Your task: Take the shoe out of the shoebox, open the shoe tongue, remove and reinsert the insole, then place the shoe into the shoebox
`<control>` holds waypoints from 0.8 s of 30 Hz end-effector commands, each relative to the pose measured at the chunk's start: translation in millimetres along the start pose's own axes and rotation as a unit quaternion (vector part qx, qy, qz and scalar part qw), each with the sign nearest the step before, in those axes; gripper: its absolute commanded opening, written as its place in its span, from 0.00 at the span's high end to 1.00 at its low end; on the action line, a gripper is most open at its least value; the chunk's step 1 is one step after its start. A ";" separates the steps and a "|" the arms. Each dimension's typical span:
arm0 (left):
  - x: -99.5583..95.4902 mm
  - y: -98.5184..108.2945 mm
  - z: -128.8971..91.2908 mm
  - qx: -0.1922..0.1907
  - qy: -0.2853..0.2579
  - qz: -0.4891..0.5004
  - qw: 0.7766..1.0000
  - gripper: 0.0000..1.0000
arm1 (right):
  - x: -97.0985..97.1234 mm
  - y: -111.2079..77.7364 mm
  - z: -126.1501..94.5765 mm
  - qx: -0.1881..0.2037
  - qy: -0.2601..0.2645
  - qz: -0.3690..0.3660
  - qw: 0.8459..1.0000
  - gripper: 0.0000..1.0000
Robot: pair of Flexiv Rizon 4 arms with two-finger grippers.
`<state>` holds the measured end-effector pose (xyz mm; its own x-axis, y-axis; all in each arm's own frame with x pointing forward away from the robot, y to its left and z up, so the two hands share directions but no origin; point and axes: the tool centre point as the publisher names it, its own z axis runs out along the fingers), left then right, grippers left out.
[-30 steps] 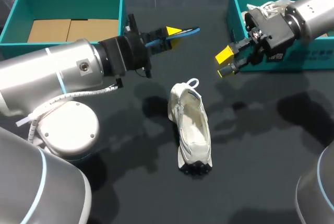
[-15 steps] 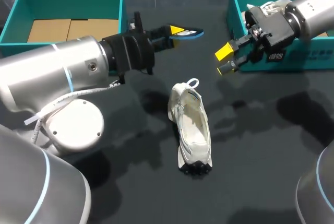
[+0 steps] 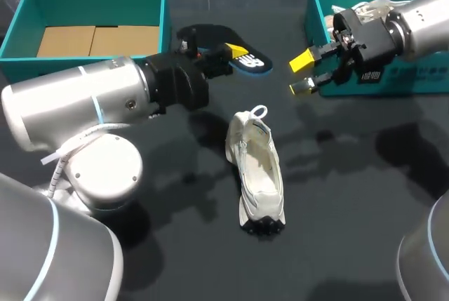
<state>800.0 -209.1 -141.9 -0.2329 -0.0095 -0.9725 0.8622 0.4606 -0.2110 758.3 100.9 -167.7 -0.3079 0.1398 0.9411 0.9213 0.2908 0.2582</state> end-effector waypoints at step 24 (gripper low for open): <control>35.8 -21.5 -26.4 0.090 -0.041 0.108 0.989 1.00 | -2.6 14.5 -10.0 -0.038 0.032 0.014 0.999 0.00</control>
<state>765.0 -200.2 -169.0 -0.0123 -0.0260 -0.9996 0.9489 0.3149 -0.0199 769.2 89.1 -163.1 -0.2735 0.0842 0.9582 0.9455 0.2064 0.2518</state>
